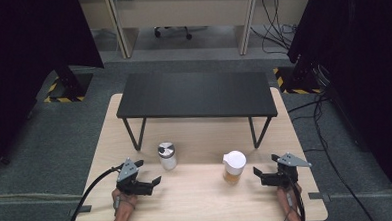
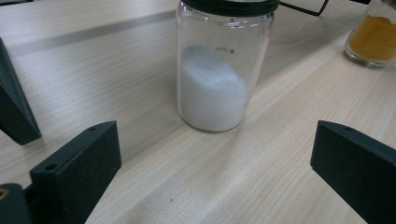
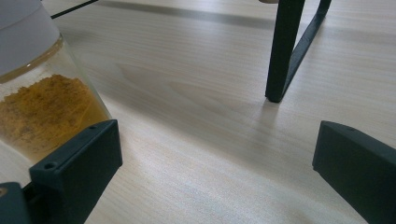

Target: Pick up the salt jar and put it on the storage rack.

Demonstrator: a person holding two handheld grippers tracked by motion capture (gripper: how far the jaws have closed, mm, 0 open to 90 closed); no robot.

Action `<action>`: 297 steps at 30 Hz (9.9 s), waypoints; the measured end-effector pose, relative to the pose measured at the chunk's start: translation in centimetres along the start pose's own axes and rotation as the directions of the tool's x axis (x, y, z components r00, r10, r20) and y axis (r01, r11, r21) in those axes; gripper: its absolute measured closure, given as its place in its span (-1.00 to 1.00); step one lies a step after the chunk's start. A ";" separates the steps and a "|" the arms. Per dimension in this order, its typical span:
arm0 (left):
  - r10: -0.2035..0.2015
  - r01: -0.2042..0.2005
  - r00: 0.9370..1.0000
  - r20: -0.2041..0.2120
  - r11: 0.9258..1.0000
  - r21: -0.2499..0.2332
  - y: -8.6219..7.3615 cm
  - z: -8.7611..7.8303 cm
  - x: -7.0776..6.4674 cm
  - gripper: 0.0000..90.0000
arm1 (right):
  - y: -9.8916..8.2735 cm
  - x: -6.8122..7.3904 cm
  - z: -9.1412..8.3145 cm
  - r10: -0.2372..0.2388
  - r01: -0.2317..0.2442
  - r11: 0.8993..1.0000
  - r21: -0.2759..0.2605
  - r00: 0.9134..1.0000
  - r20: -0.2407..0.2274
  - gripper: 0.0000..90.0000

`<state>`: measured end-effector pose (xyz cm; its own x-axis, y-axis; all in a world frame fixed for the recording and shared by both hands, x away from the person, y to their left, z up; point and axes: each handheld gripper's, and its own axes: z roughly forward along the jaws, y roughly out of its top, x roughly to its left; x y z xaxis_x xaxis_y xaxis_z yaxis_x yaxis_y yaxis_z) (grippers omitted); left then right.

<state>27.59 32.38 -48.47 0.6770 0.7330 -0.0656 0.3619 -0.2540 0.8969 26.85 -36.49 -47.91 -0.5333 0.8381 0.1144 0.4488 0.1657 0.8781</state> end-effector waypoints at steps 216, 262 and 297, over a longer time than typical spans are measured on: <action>0.001 -0.005 0.991 0.130 0.999 0.032 15.1 -1.0 -1.5 -0.31 | -0.2 0.0 -0.1 -0.011 0.010 1.000 -0.010 1.000 -0.006 -0.97; -0.038 0.036 0.989 -0.145 0.999 -0.020 31.5 4.8 0.2 -0.31 | -0.3 -0.2 -0.2 -0.012 0.012 1.000 -0.015 1.000 -0.018 -0.97; -0.039 0.036 0.978 -0.206 0.999 -0.017 29.9 6.7 1.5 -0.45 | -0.4 -0.3 -0.2 -0.010 0.010 1.000 -0.020 1.000 -0.020 -0.97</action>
<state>43.70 21.68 -24.69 0.5156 0.8568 -0.0086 0.3749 -0.2166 0.9014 26.68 -36.89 -48.16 -0.5520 0.8259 0.1149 0.4295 0.1635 0.8882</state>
